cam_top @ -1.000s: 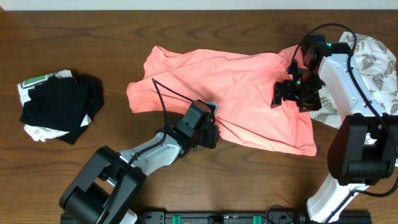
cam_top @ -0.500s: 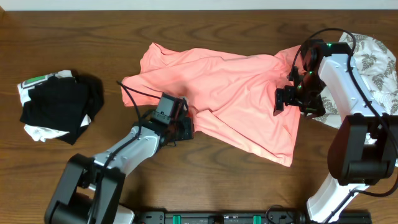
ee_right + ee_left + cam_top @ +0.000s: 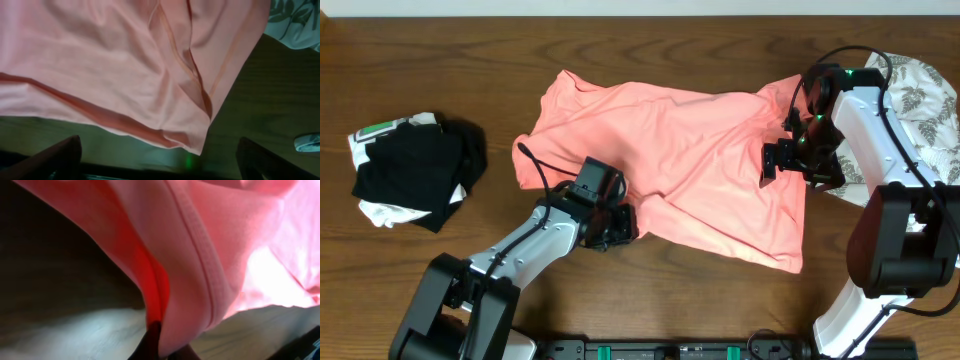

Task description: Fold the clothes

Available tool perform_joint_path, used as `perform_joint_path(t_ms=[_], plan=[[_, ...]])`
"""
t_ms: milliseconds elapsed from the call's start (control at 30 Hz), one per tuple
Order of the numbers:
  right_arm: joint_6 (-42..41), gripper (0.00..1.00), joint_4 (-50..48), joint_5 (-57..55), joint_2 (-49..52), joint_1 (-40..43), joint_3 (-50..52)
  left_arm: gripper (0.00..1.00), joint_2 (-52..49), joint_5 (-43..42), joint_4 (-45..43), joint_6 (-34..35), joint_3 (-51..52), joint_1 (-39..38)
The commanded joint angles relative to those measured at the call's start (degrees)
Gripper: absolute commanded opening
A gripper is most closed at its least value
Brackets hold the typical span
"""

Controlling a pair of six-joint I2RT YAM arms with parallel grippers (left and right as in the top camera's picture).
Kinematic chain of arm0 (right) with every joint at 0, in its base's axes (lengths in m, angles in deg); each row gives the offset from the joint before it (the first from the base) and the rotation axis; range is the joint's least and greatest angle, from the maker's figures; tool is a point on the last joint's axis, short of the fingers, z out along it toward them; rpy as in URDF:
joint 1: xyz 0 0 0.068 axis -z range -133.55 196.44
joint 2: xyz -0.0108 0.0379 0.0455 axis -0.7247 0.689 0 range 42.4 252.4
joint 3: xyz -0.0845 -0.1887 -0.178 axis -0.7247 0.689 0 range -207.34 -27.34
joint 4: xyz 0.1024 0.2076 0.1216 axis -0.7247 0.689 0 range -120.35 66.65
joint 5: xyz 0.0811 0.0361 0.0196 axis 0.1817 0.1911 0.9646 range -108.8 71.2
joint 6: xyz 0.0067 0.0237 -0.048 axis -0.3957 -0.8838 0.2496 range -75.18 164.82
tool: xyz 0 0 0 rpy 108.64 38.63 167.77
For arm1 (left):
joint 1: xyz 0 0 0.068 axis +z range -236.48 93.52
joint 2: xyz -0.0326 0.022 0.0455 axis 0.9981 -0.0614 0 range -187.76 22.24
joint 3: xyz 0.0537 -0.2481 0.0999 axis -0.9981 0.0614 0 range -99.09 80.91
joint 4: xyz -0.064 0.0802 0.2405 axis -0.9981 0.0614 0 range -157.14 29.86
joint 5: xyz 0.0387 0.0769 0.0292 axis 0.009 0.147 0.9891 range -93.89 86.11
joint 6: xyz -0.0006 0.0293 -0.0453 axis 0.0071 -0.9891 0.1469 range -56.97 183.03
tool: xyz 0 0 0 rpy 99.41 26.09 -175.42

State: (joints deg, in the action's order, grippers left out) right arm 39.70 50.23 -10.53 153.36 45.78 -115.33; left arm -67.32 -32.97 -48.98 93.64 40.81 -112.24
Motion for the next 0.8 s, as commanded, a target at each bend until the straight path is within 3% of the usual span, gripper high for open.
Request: perform_joint_path(t_ms=[0, 133, 267, 433, 567, 633, 767], plan=[[1.18, 0.92, -1.27, -0.04, 0.37, -0.22, 0.26, 0.06, 0.63, 1.75, 0.22, 1.25, -0.11, 0.09], [5.05, 0.74, -6.05, 3.63, 0.37, -1.29, 0.26, 0.06, 0.63, 7.06, 0.24, 1.22, -0.11, 0.11], [5.22, 0.45, -10.58, 3.58, 0.63, -3.69, 0.28, 0.06, 0.63, 9.49, 0.22, 1.25, -0.11, 2.27], [4.35, 0.53, -15.23, 2.27, 1.62, -5.88, 0.33, 0.06, 0.63, 8.92, 0.87, 1.22, -0.11, 7.98], [-3.32, 0.54, -18.23, -5.88, 1.97, -5.31, 0.35, 0.06, 0.63, 7.50, 1.11, 0.94, -0.11, 9.68], [-3.37, 0.51, -19.80, -6.36, 1.99, -3.98, 0.35, 0.06, 0.63, 6.78, 1.11, 0.94, -0.11, 9.44], [-2.05, 0.34, -21.51, -6.32, 2.12, -0.26, 0.35, 0.06, 0.63, 6.80, 1.07, 0.74, -0.11, 8.90]])
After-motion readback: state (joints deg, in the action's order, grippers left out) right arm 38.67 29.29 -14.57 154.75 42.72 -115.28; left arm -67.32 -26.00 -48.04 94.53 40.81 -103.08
